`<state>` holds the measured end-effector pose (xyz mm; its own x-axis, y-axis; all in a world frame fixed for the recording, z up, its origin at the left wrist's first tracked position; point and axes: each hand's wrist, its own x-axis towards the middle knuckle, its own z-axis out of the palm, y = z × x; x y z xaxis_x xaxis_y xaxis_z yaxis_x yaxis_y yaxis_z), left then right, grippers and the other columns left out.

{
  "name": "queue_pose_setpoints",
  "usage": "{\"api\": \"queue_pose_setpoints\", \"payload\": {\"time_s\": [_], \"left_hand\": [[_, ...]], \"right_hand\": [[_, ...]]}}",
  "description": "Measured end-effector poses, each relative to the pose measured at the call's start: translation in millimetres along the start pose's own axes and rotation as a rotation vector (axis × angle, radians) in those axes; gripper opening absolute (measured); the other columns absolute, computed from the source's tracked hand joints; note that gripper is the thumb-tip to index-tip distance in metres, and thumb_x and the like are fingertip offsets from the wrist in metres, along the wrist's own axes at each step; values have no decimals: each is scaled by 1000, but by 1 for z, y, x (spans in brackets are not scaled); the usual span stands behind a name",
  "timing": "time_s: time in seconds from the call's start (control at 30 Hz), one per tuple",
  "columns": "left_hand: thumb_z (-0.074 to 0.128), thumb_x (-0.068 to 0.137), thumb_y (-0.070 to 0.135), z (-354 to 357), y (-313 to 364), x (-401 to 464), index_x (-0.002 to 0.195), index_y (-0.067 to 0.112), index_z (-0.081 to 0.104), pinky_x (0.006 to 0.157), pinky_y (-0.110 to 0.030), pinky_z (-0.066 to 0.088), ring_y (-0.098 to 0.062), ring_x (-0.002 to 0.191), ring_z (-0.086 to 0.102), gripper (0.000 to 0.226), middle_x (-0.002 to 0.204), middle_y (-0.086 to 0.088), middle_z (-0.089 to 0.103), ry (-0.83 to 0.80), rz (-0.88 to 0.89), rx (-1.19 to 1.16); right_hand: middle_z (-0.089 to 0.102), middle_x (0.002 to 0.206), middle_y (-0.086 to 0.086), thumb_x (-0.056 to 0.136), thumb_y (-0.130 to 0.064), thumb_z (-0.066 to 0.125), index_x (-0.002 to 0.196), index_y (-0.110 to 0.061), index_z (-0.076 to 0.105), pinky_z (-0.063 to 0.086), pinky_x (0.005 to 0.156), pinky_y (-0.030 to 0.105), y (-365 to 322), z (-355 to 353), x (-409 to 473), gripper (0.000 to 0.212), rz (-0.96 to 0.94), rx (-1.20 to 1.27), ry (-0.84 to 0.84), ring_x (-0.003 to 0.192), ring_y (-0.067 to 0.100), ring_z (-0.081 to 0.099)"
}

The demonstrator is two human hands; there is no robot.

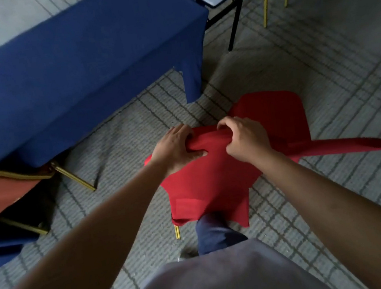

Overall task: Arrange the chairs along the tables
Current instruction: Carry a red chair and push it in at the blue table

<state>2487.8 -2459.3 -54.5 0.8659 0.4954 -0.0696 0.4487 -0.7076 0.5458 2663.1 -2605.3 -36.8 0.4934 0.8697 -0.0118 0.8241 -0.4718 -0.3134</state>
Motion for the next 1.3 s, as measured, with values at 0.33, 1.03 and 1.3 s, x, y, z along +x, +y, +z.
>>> {"api": "queue_pose_setpoints", "payload": {"time_s": [0.33,1.03,1.3], "left_hand": [[73,70,71,-37,-10,69,92,29,42,71,-29,31,-17,95,54,56,95,11,52,-46,-67,28],[74,81,48,-21,10,1,147,16,43,105,-31,37,-27,131,47,79,140,-7,52,-246,43,147],[73,80,46,-35,-11,-82,134,19,53,93,-31,42,-25,118,55,63,123,-3,58,-216,55,175]], "right_hand": [[66,106,-5,69,-17,58,106,-32,55,46,80,33,6,-33,90,40,41,54,-287,104,24,63],[58,89,-11,67,-23,56,89,-31,50,38,71,31,-24,-21,5,25,78,-20,-366,95,21,60],[66,108,-2,68,-22,56,94,-37,45,40,77,28,-79,-6,-32,32,-163,-78,-448,107,23,60]]}}
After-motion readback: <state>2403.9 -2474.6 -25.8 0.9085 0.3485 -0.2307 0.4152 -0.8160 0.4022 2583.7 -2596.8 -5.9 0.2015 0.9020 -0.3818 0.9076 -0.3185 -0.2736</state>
